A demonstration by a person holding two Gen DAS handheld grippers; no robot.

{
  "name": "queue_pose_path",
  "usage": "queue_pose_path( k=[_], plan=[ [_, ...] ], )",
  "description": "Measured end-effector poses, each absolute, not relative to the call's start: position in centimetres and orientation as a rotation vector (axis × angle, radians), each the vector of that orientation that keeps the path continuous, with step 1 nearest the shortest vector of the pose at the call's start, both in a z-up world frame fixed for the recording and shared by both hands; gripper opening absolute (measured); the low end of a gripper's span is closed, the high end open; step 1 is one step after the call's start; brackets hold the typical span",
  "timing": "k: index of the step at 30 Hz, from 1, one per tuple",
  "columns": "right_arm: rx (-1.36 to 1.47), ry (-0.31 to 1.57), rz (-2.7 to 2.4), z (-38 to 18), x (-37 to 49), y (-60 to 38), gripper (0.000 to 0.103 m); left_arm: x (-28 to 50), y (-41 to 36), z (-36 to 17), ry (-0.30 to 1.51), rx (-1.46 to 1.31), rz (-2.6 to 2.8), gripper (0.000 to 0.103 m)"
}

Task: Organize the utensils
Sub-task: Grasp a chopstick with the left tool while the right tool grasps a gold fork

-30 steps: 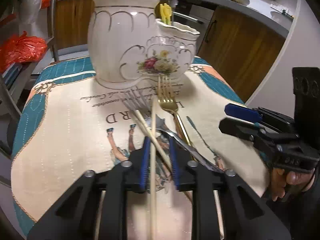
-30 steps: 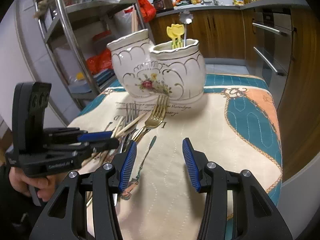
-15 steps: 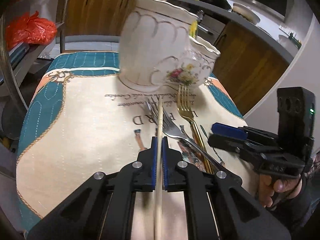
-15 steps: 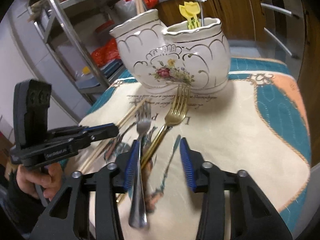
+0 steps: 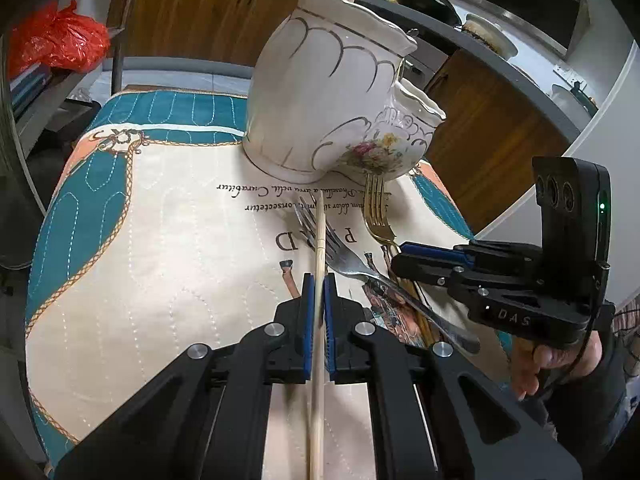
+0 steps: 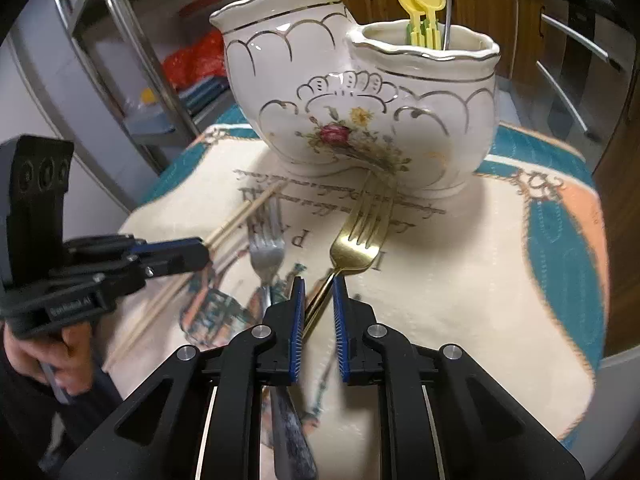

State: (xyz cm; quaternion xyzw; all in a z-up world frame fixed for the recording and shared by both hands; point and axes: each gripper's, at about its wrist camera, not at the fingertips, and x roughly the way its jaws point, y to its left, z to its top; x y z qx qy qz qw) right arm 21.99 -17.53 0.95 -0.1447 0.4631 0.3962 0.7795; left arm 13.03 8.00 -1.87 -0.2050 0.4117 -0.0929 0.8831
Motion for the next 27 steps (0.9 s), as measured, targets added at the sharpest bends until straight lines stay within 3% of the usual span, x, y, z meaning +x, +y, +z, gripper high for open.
queue_pose_path(
  k=[7,27],
  plan=[
    [-0.372,1.015,0.825,1.1,22.6,-19.1,0.008,12.9,9.0,-1.8,0.838,-0.483,-0.217,0.005],
    [-0.547,1.127,0.805,1.0,23.1,-18.8,0.008,13.0,11.2,-2.3,0.882,-0.497,-0.198,0.005]
  ],
)
